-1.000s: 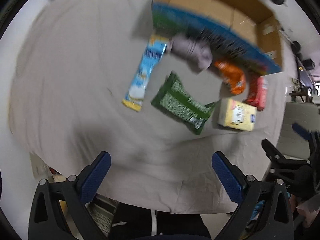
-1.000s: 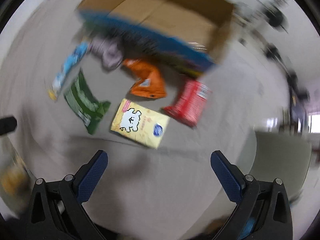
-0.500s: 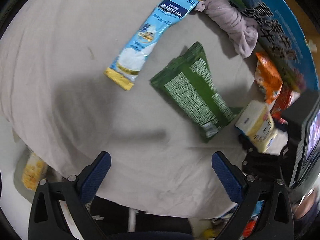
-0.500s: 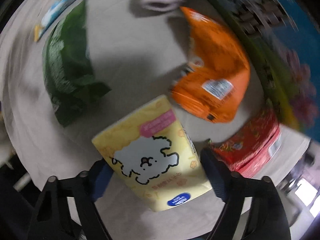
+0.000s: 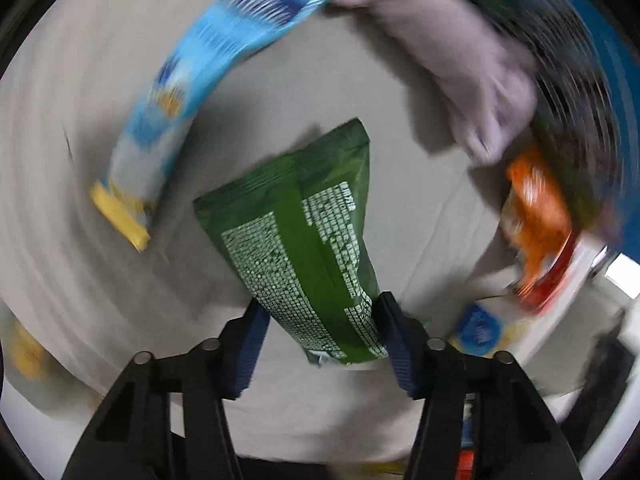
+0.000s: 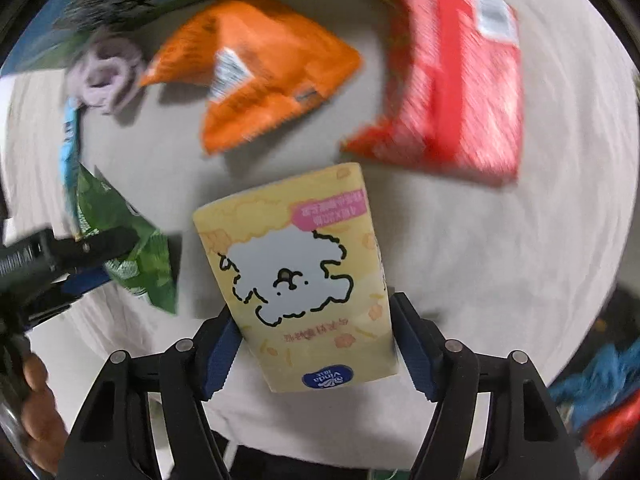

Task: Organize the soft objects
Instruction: 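Grasp the green pouch with the left tool while the right grasps the yellow tissue pack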

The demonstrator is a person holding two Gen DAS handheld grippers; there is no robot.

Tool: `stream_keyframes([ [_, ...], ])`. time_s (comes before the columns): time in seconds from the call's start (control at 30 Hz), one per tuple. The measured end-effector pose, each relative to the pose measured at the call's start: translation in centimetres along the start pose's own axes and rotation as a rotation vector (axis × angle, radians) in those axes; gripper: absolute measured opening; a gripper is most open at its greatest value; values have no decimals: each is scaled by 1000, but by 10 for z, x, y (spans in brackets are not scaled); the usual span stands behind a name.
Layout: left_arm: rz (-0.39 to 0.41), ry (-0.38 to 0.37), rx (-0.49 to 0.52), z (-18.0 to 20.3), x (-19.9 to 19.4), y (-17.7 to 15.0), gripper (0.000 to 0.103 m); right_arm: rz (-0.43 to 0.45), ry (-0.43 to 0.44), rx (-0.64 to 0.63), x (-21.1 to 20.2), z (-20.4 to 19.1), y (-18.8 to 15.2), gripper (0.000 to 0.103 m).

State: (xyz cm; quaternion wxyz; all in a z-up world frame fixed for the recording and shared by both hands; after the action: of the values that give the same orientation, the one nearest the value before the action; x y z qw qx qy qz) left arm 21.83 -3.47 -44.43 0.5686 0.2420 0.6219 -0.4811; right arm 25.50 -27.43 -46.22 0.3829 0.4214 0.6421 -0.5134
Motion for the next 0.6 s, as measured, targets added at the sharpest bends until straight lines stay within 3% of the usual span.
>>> stream_keyframes([
  [0.13, 125, 371, 421, 50, 6, -32, 46, -25, 31, 31, 10, 5, -18, 72],
  [0.2, 113, 427, 472, 56, 17, -35, 48, 2, 29, 28, 8, 10, -23, 75],
  [0.27, 99, 395, 426, 52, 23, -31, 56, 61, -7, 12, 3, 7, -35, 76],
  [0.37, 80, 196, 239, 26, 20, -12, 60, 122, -61, 11, -7, -2, -46, 76],
  [0.47, 29, 34, 92, 0, 19, -4, 60, 146, -46, 21, -16, -9, -59, 76],
  [0.6, 46, -64, 13, -25, 18, -2, 60, 141, 7, 56, -32, -7, -72, 76],
])
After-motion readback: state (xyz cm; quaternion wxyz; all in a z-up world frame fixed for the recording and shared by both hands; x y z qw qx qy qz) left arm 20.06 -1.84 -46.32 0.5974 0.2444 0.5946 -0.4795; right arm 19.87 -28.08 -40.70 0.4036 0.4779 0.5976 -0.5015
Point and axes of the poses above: each gripper's, at about its wrist camera, not at the fingertips, and x roughly the way its jaws point, z to its right, y to its top, the point moved 1 cm from there along x, roughly the way its jaws point, and after that the axes turned 3 degrees about -x, right-handed, at the moved point
